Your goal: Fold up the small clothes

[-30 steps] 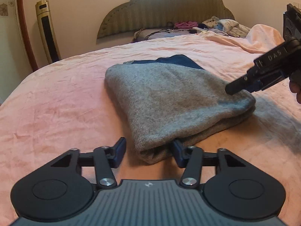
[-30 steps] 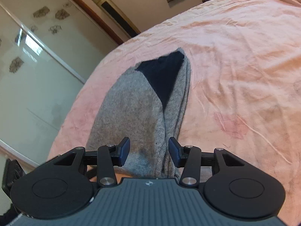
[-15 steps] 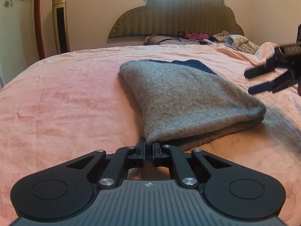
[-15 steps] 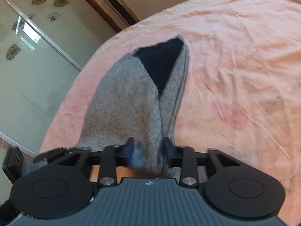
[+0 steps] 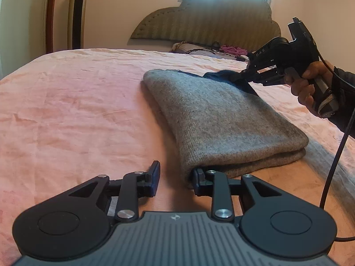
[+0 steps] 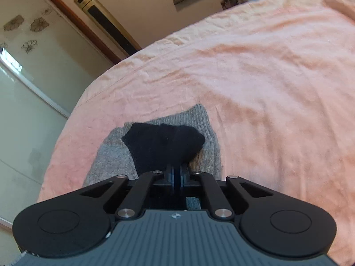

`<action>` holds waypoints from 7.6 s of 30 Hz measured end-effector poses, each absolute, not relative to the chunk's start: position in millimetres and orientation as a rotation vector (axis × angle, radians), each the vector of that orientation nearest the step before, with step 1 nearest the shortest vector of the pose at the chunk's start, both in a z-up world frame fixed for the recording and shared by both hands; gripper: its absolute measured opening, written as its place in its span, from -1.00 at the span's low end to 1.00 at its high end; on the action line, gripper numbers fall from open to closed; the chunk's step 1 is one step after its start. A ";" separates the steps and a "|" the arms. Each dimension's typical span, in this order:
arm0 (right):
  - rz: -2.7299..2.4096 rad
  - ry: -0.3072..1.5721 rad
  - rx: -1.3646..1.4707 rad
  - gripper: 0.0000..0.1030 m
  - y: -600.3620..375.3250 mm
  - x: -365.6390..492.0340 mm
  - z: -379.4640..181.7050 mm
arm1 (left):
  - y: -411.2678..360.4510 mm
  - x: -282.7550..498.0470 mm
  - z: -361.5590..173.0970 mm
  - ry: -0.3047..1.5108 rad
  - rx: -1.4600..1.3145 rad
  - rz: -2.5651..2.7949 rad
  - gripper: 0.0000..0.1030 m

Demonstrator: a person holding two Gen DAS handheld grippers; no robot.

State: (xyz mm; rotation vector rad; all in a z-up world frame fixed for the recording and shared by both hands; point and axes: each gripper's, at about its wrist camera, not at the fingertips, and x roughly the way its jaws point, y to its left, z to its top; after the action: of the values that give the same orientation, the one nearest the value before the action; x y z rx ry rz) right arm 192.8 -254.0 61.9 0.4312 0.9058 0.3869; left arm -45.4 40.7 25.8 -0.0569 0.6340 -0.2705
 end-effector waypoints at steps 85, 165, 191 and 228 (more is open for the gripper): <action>0.677 1.026 0.543 -0.60 -273.9 53.0 42.0 | 70.5 10.5 38.4 0.913 -0.557 -0.416 -0.77; 0.564 1.052 0.431 -0.63 -278.5 32.5 50.7 | 67.2 -0.4 28.3 0.970 -0.589 -0.423 -0.76; 0.404 0.891 0.104 0.69 -206.7 160.5 56.0 | -25.0 -9.2 38.6 0.724 0.062 -0.389 0.30; 0.390 0.887 0.341 0.98 -253.6 -32.7 55.7 | 51.9 -52.5 47.6 0.766 -0.425 -0.248 0.38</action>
State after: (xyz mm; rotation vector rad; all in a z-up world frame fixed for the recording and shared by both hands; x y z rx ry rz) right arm -32.7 -253.6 55.7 0.3405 0.8872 0.3904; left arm -52.5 51.9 47.6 -0.4255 0.7663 -0.2477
